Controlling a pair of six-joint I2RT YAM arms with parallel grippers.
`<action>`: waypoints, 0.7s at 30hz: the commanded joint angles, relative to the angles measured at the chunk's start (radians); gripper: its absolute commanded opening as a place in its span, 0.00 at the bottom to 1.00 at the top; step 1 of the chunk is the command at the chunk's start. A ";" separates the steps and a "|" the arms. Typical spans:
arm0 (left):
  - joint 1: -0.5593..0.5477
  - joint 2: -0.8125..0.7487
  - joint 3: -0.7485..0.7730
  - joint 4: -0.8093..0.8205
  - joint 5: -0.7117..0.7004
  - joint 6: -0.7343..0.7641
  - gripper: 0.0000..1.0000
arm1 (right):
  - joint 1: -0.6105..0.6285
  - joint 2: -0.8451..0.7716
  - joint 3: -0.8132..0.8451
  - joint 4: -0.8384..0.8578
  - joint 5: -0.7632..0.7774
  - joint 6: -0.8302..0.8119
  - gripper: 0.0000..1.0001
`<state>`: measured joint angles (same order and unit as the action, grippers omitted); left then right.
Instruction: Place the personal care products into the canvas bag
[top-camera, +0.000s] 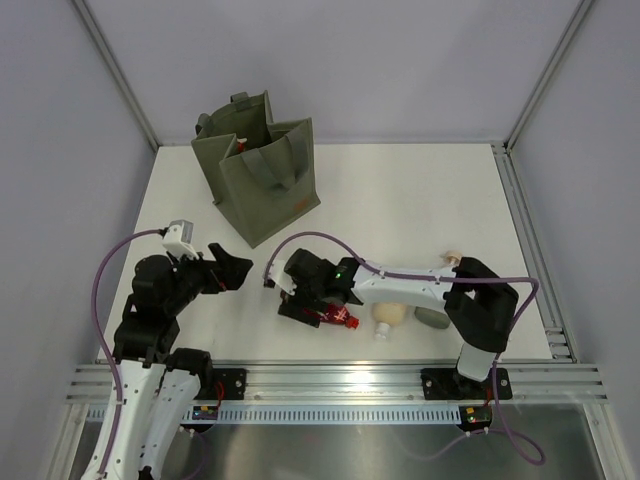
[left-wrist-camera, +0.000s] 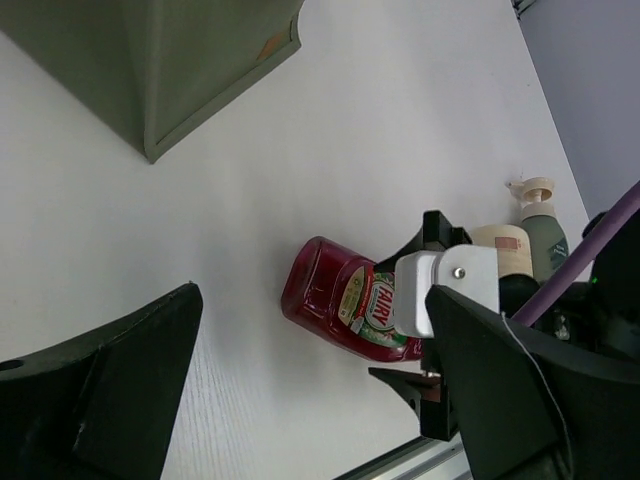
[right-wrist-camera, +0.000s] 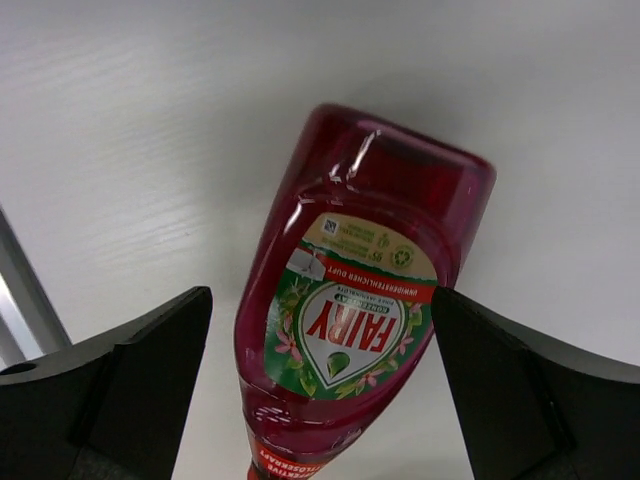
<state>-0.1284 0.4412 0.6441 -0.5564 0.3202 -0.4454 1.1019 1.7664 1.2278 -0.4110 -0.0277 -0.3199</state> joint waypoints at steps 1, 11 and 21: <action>-0.004 -0.009 -0.014 0.006 -0.035 -0.013 0.99 | 0.027 -0.006 -0.054 0.012 0.239 0.102 1.00; -0.004 -0.018 -0.015 0.004 -0.036 -0.009 0.99 | 0.003 0.188 -0.030 -0.041 0.168 0.136 0.99; -0.004 -0.024 -0.021 0.018 -0.006 -0.001 0.99 | -0.321 0.259 0.180 -0.339 -0.385 -0.036 0.08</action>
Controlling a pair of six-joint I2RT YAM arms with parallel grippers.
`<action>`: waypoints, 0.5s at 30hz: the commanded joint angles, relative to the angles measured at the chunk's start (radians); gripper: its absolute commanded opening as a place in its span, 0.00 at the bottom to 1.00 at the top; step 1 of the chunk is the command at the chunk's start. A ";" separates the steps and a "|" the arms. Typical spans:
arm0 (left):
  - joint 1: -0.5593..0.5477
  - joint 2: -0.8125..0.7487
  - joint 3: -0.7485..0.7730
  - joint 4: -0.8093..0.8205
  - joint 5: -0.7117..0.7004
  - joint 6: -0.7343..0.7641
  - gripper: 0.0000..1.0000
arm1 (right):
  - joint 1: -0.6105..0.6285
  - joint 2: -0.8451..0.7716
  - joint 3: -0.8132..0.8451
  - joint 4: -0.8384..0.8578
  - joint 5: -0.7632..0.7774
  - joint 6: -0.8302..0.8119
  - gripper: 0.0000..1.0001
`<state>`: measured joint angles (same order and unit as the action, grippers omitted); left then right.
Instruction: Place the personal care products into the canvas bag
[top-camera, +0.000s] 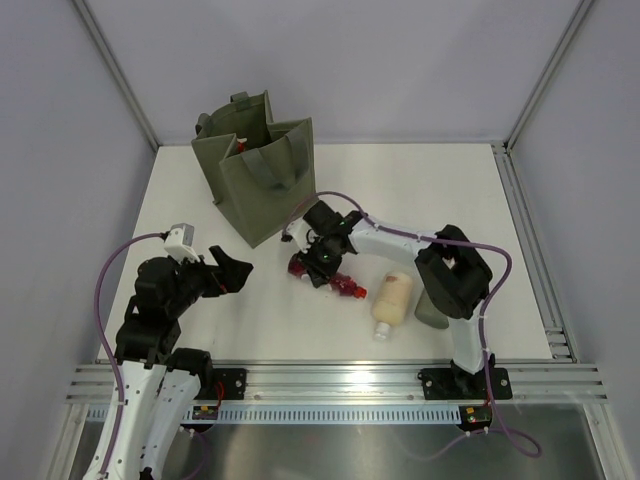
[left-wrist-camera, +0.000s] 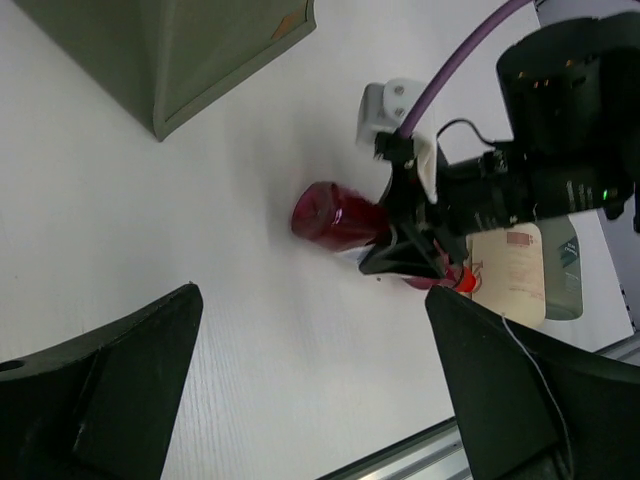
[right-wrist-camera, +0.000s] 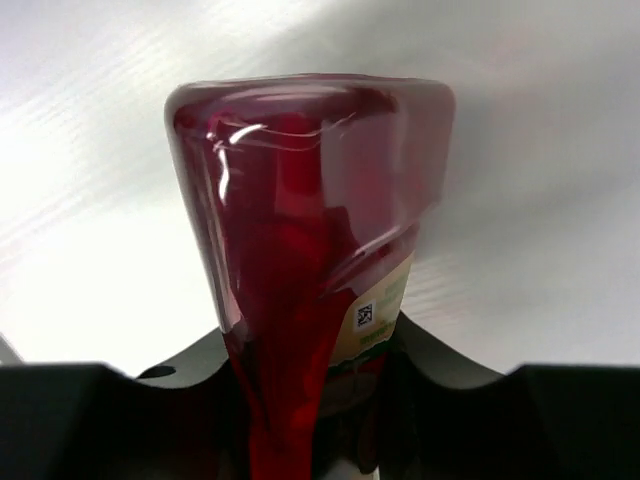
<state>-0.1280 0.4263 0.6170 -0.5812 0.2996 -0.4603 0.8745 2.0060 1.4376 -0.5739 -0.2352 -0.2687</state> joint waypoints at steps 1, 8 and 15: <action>-0.004 -0.009 0.006 0.041 0.016 0.014 0.99 | -0.112 0.008 -0.028 -0.193 -0.208 -0.118 0.05; -0.004 -0.012 -0.002 0.058 0.045 0.017 0.99 | -0.209 -0.062 0.050 -0.290 -0.479 -0.268 0.00; -0.004 -0.029 -0.014 0.086 0.104 0.031 0.99 | -0.247 -0.200 0.187 -0.372 -0.681 -0.365 0.00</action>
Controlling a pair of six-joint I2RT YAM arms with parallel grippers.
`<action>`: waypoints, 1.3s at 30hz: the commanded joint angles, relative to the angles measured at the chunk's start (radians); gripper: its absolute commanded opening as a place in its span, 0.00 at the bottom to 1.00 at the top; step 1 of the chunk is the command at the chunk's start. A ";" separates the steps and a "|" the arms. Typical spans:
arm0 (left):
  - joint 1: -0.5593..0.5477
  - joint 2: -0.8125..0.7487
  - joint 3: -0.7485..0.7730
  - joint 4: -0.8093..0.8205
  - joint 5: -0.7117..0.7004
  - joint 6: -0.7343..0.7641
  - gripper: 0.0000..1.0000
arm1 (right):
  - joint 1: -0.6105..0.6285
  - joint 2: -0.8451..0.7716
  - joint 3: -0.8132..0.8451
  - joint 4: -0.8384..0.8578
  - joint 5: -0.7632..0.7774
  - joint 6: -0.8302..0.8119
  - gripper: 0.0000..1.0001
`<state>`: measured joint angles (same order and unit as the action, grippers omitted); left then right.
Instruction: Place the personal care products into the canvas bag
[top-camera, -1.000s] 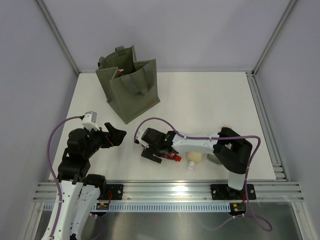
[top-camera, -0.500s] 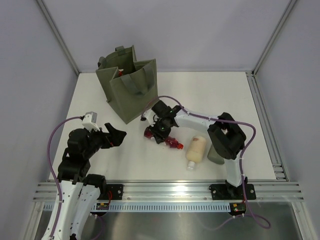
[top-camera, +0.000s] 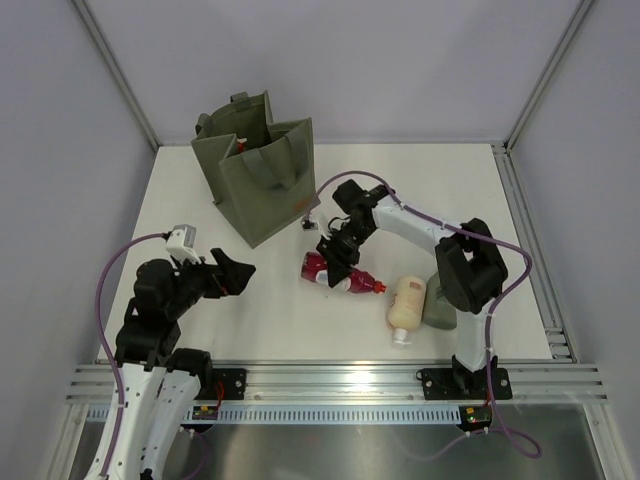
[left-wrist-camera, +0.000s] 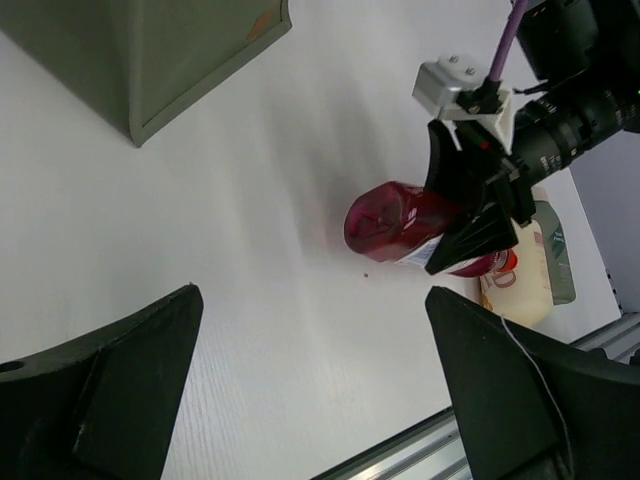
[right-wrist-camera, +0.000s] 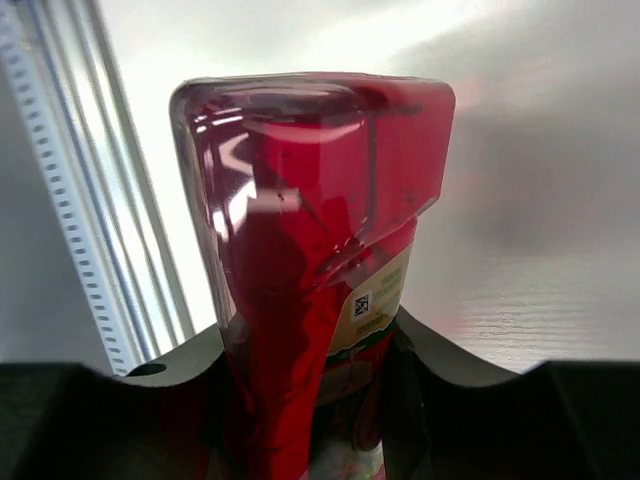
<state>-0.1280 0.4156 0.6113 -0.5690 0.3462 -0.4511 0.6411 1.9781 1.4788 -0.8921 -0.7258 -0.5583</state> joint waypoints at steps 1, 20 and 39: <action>-0.004 -0.018 -0.010 0.081 0.057 0.020 0.99 | -0.014 -0.179 0.234 -0.073 -0.184 -0.084 0.00; -0.004 -0.049 -0.027 0.107 0.080 0.017 0.99 | 0.014 0.330 1.287 0.940 0.440 0.471 0.00; -0.004 -0.014 -0.028 0.116 0.111 0.022 0.99 | 0.089 0.461 1.246 1.217 0.410 0.494 0.00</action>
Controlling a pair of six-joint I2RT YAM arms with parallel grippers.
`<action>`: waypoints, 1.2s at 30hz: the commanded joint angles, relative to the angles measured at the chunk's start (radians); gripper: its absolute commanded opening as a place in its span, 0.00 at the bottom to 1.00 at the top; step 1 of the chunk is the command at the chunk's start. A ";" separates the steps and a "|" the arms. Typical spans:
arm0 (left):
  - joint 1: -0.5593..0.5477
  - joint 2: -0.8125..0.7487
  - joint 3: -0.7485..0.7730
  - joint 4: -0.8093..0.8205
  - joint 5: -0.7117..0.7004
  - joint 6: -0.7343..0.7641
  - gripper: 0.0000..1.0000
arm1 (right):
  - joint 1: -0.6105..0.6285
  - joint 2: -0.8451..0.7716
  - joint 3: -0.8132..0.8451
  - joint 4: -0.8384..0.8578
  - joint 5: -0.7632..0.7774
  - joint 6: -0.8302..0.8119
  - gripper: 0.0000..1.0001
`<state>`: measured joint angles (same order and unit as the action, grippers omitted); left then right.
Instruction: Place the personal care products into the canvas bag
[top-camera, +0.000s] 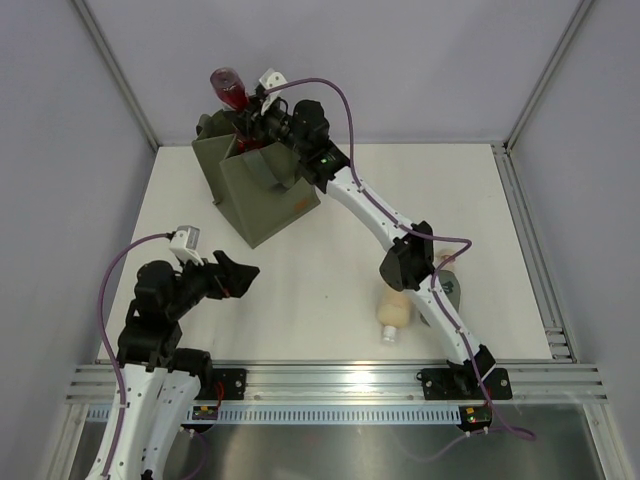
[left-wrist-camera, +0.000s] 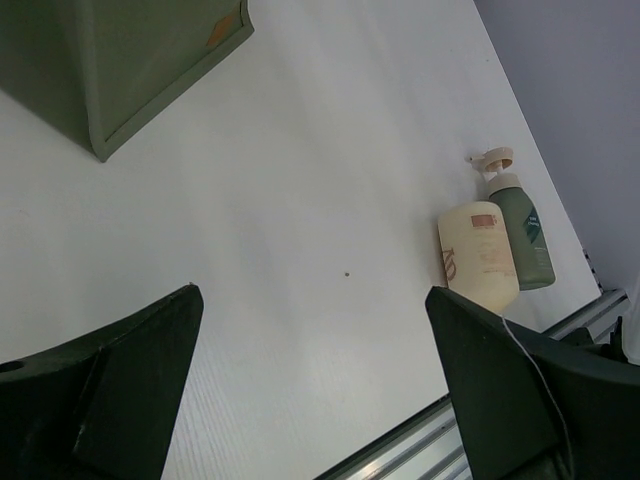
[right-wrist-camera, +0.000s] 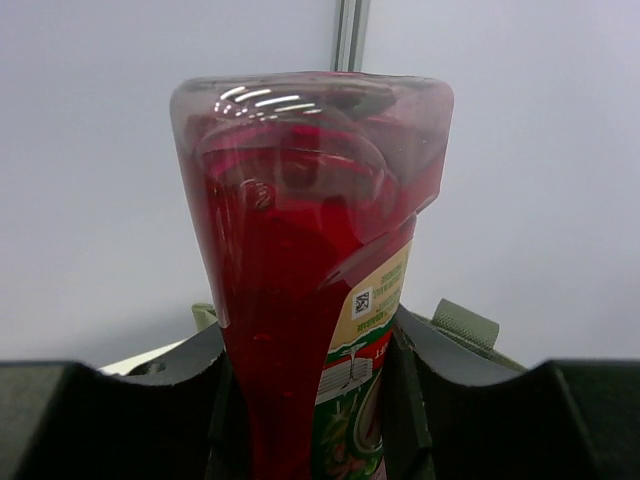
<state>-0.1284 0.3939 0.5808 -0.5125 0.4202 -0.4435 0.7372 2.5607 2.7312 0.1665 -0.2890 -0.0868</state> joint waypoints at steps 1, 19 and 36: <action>-0.004 0.007 0.002 0.055 0.037 0.014 0.99 | -0.006 -0.131 -0.065 0.156 -0.026 0.024 0.00; -0.004 -0.026 0.008 0.029 -0.078 -0.062 0.99 | -0.029 -0.293 -0.245 -0.105 -0.016 -0.102 1.00; -0.515 0.396 0.129 0.210 -0.239 -0.104 0.99 | -0.240 -0.703 -0.508 -0.843 -0.455 -0.040 1.00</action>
<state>-0.4370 0.6987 0.6216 -0.3874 0.3317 -0.5549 0.5949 2.0029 2.3882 -0.4206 -0.6186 -0.1379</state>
